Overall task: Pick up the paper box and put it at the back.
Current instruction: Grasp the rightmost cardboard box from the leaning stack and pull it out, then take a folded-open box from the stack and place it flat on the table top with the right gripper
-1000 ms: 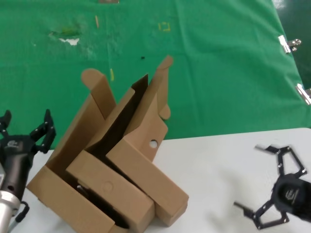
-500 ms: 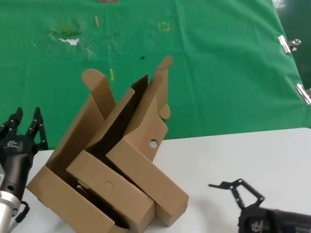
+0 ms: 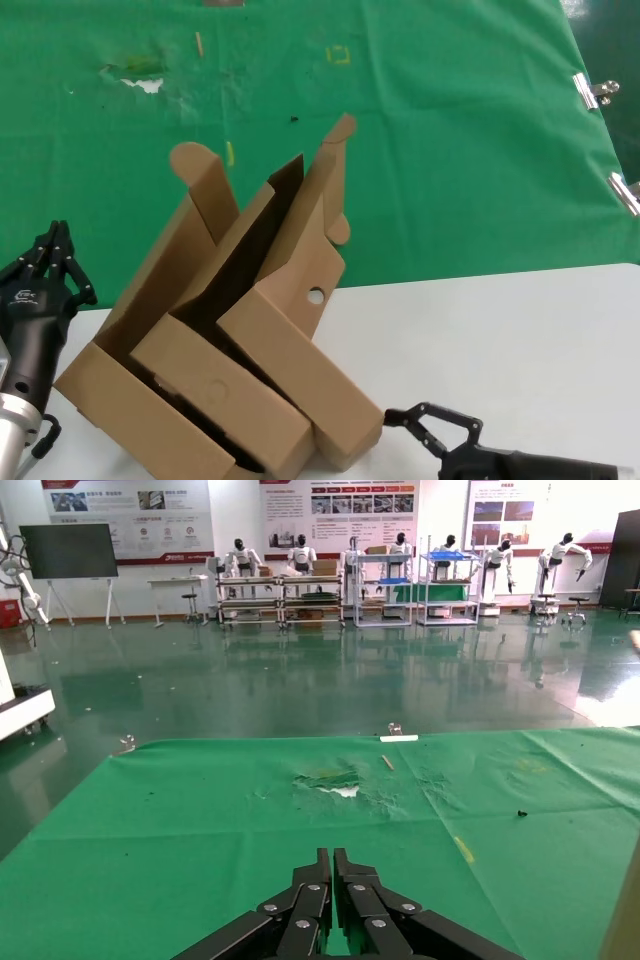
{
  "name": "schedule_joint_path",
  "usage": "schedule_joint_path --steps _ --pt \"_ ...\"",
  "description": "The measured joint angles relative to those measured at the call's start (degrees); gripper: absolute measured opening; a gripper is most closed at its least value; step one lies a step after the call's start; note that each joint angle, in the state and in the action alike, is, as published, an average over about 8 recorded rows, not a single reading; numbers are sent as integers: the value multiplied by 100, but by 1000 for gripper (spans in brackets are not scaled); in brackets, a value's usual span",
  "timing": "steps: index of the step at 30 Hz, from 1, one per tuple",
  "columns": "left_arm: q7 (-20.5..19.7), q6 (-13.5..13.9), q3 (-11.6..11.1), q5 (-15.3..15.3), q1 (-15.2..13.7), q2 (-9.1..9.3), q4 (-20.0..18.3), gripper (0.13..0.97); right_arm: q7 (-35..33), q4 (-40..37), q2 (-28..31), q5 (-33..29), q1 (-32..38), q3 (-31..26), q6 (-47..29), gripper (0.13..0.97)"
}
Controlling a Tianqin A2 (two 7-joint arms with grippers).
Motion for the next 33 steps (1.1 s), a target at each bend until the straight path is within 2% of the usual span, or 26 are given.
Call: schedule_joint_path --steps 6,7,15,24,28,33 --pt "0 0 0 0 0 0 0 156 9 1 -19 -17 -34 -23 74 577" --pt "0 0 0 0 0 0 0 151 19 -3 -21 -21 -30 -22 94 577" --pt "0 0 0 0 0 0 0 140 163 -53 -78 -95 104 -53 327 368" --pt "0 0 0 0 0 0 0 140 420 -149 -161 -165 337 -115 573 226" --pt "0 0 0 0 0 0 0 140 602 -193 -165 -137 422 -69 681 226" --pt "0 0 0 0 0 0 0 140 1035 50 -43 -46 383 171 956 179"
